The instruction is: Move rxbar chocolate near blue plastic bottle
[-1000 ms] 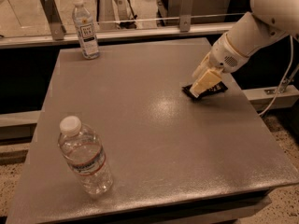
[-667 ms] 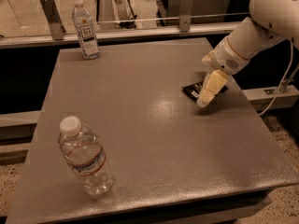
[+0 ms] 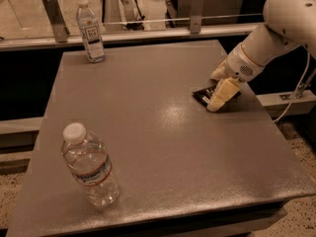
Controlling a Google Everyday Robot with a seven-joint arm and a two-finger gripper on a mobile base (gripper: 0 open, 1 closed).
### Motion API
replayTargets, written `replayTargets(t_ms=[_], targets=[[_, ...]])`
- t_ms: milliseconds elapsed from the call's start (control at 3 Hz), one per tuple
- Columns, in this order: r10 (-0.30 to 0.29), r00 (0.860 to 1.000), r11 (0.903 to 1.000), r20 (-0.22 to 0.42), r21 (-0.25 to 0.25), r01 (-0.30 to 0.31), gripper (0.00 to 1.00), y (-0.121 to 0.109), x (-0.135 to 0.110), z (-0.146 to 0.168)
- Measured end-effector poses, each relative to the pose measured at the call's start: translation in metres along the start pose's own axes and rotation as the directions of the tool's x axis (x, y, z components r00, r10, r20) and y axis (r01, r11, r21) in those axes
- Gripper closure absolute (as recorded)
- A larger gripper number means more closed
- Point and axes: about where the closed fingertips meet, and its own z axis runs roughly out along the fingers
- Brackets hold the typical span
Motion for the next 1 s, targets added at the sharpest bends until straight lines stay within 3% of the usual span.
replayTargets(t_ms=[1000], targets=[[0.003,1.0,1.0,0.007,0.002,-0.003,0.96,-0.0019,-0.0027,-0.0078]])
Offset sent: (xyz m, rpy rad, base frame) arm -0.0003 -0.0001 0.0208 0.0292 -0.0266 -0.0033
